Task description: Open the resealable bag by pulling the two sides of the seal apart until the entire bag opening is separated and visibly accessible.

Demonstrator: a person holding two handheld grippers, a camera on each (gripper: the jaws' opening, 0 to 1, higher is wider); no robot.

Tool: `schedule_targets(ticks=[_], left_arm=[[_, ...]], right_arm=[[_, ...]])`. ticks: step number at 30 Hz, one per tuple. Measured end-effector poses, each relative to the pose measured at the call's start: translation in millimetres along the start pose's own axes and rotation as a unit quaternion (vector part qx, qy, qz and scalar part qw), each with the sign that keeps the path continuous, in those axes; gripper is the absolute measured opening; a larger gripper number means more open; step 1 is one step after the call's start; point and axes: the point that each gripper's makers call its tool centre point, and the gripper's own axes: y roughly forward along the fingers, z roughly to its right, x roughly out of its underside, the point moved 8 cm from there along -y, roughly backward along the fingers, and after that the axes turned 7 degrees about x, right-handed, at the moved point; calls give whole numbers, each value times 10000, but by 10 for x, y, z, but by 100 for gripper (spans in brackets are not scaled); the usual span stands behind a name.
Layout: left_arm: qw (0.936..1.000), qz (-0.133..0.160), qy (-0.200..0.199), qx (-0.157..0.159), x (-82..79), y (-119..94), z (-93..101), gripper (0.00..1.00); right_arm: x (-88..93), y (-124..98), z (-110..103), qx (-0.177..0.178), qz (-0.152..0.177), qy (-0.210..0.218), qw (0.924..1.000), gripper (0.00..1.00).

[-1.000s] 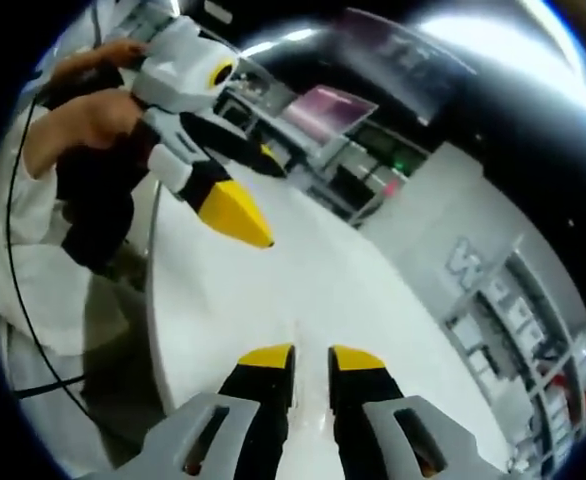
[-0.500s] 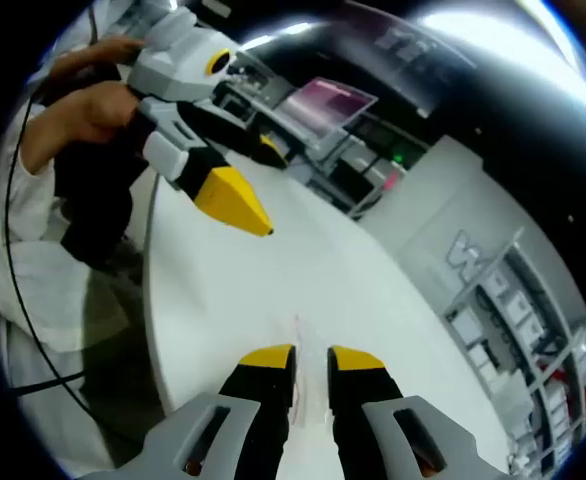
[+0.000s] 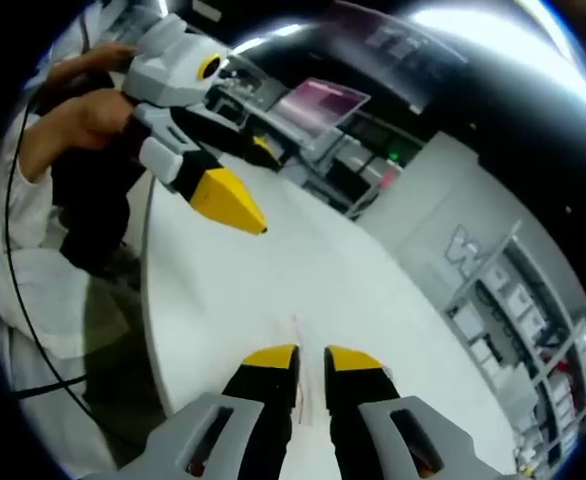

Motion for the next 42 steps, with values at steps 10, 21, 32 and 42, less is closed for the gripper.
schedule_targets(ticks=[10,21,32,42], left_arm=[[10000,-9,-11,-5,9,17,-25,88],[10000,-8,-13,-9,13,18,-30,88],[10000,-14,-9,-10,15,21,-19,88],[9998,-2,-198,20,24,41,-1,86]], right_arm=[[9,28,5,-16,-3,54,10000,6],[24,45,2,-6,-22,58,10000,2],[50,38,-2,-10,-40,122,9999,0],[92,39,5,5,-80,439,9990,0]])
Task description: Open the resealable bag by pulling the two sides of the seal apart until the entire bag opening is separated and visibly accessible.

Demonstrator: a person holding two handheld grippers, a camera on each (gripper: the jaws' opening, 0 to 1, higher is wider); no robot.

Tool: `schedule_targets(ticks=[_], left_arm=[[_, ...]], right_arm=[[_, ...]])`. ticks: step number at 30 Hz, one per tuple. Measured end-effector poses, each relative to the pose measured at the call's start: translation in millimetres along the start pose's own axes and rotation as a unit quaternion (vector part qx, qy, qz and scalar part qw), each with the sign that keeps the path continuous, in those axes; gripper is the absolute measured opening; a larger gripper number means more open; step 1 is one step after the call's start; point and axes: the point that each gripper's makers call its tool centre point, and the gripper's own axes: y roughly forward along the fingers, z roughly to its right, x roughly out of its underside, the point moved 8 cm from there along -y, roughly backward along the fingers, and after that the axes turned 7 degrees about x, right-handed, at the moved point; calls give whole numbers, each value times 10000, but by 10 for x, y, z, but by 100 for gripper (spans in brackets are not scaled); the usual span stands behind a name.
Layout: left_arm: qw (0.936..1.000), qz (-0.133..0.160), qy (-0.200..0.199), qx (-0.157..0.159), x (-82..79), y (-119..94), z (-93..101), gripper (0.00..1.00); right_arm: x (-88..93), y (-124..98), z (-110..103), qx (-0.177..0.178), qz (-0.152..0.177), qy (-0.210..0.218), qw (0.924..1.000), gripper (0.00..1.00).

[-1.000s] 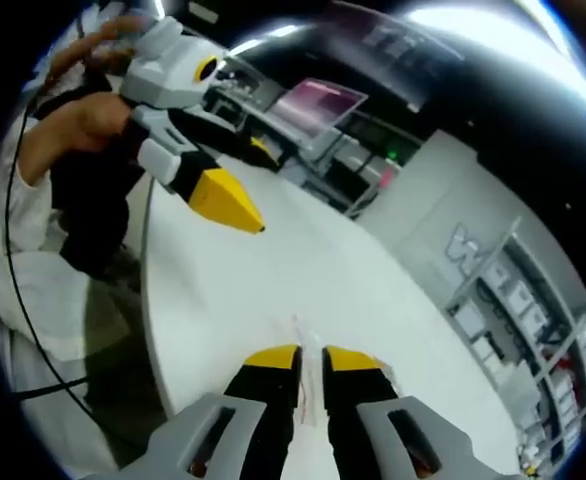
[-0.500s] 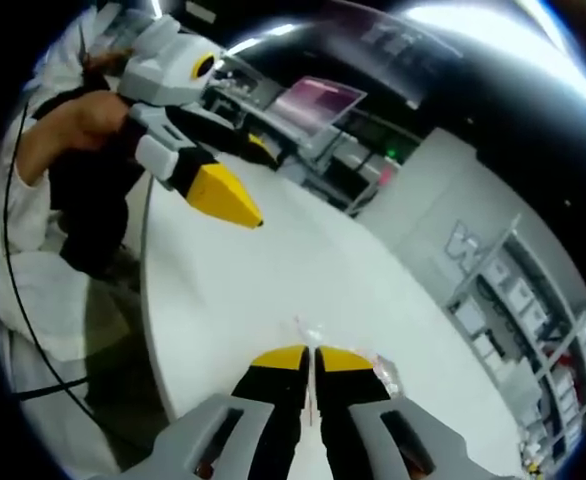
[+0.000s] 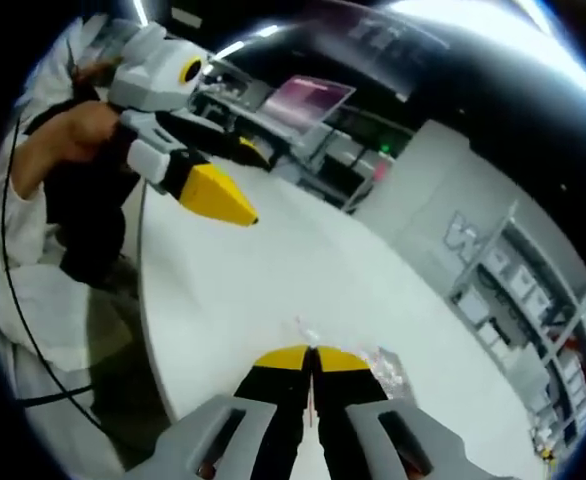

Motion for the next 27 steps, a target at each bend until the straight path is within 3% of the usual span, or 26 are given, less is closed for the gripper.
schedule_targets(ticks=[13,21,27], left_arm=[[9991,-10,-392,179,39,52,60,81],[9903,257,-1259,528,31,127,157,79],[9861,343,-1423,787,3,169,214,62]], right_arm=[[8,-13,8,64,141,143,9998,0],[28,-11,12,61,221,286,9993,0],[33,-13,25,65,268,323,9991,0]])
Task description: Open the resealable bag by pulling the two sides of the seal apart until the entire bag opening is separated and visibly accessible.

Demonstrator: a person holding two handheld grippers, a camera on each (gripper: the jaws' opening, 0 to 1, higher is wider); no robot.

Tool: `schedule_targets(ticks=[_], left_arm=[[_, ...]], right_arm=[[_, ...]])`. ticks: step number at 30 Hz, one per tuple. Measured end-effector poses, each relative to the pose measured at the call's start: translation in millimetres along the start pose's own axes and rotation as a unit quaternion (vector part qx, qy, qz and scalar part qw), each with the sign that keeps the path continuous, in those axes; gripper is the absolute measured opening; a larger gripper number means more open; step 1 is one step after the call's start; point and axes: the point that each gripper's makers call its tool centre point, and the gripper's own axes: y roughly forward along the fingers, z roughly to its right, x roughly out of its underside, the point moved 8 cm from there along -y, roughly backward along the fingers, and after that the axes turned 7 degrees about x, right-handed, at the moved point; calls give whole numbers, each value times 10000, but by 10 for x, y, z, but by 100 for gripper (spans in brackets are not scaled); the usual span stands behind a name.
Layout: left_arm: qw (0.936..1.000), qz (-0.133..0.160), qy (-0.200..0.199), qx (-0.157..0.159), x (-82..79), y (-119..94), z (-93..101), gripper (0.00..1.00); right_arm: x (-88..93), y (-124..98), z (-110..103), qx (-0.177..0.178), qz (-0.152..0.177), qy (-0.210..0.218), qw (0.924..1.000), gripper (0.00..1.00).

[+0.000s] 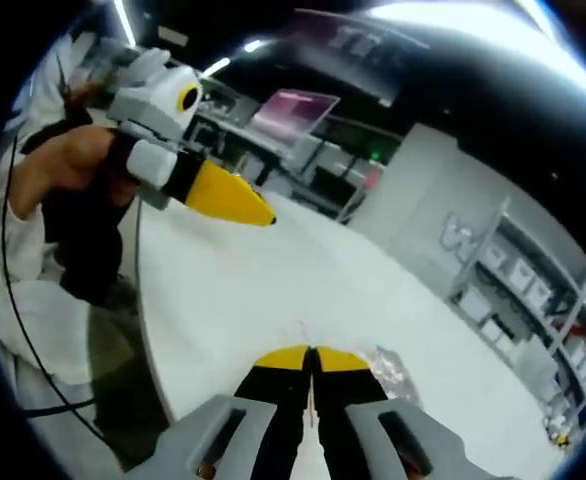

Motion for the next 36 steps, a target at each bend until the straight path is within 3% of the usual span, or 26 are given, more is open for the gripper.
schedule_targets(ticks=[6,9,14,20,31,36], left_arm=[[9999,-80,-93,94,28,65,44,65],[9989,-118,-389,232,53,89,80,65],[9903,99,-1245,603,40,142,174,62],[9863,-122,-1507,660,93,202,213,54],[9734,-407,-2051,932,168,337,326,38],[9663,-392,-2338,1003,203,390,358,38]], right_arm=[[22,-3,11,33,55,69,10000,0],[19,-7,17,54,101,93,9999,0],[35,-3,23,66,148,167,9997,0],[47,-2,25,49,203,240,9995,0],[90,-23,45,92,343,415,9985,0],[92,-40,54,118,441,479,9978,0]])
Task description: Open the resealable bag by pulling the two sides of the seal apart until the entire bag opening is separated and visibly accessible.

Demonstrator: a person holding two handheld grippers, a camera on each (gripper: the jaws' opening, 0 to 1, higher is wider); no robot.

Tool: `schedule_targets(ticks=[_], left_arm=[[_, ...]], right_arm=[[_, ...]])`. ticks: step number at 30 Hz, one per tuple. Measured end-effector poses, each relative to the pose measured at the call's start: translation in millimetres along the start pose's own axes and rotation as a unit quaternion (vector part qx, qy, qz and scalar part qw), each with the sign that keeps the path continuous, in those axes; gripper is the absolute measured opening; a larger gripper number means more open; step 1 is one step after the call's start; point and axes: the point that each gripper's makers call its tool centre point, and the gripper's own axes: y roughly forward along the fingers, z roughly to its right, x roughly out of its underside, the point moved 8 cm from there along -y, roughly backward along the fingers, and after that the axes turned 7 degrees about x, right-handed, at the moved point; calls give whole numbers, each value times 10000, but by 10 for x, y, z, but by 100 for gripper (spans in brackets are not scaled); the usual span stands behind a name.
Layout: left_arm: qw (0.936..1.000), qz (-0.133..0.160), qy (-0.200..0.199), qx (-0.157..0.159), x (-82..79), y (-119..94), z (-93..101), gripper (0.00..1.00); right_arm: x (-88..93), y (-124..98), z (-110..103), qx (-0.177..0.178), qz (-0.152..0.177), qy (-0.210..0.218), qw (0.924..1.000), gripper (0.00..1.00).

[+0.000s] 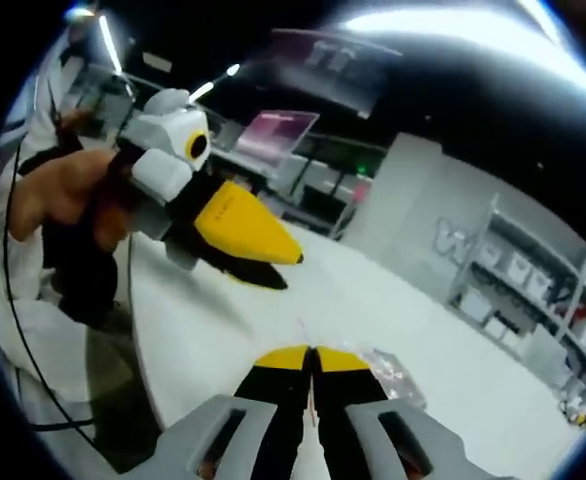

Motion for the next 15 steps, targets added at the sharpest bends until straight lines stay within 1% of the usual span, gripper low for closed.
schedule_targets(ticks=[5,7,11,15], left_arm=[[9996,-3,-290,2,31,23,4,35],[9991,-8,-419,-51,52,30,-14,35],[9986,-35,-512,-110,53,49,-52,33],[9982,-106,-578,-103,86,62,-34,32]], right_arm=[[15,-7,-1,-9,41,94,9999,0],[22,-9,3,-3,59,146,9999,0],[31,-12,15,15,78,190,9998,0],[33,-8,12,26,115,227,9997,0]])
